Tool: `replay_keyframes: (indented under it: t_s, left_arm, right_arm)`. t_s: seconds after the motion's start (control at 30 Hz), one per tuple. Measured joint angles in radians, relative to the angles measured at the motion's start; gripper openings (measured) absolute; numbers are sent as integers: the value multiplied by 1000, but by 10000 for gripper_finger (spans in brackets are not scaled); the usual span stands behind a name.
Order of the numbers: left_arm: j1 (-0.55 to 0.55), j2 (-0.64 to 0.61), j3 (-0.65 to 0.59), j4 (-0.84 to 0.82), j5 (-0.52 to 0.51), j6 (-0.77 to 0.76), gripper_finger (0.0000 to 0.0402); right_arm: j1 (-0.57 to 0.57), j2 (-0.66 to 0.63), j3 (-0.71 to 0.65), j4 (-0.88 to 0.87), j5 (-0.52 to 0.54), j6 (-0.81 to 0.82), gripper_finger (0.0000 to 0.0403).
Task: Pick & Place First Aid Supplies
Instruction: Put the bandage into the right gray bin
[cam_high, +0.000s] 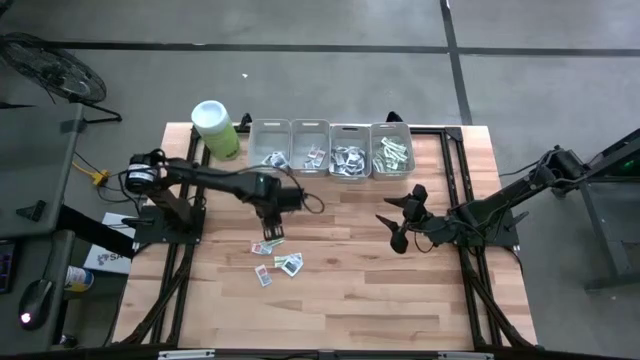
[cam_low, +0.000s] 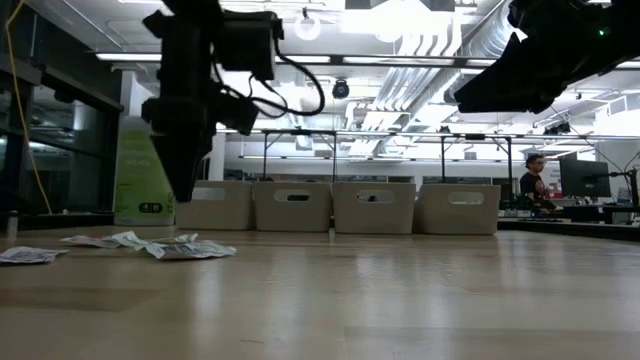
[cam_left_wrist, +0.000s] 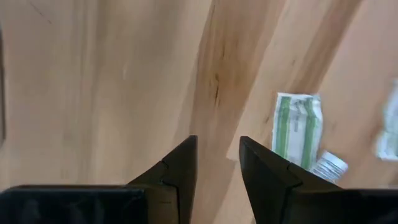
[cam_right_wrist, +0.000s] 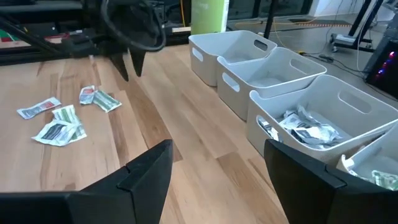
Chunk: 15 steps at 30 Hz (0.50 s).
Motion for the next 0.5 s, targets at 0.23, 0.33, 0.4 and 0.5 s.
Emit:
replay_keyframes:
  t_s: [0.23, 0.33, 0.4, 0.5]
  left_arm:
    - [-78, 0, -96, 141, -70, -135, 117]
    - [-103, 0, -113, 181, -95, -163, 117]
    - [-119, 0, -121, 208, -111, -167, 117]
    - [-145, 0, -131, 225, -106, -153, 117]
  right_arm:
    - [0, 0, 0, -6, -4, 3, 247]
    - [0, 0, 0, -6, -4, 4, 247]
    - [0, 0, 0, -6, -4, 4, 247]
    - [0, 0, 0, -6, -4, 4, 247]
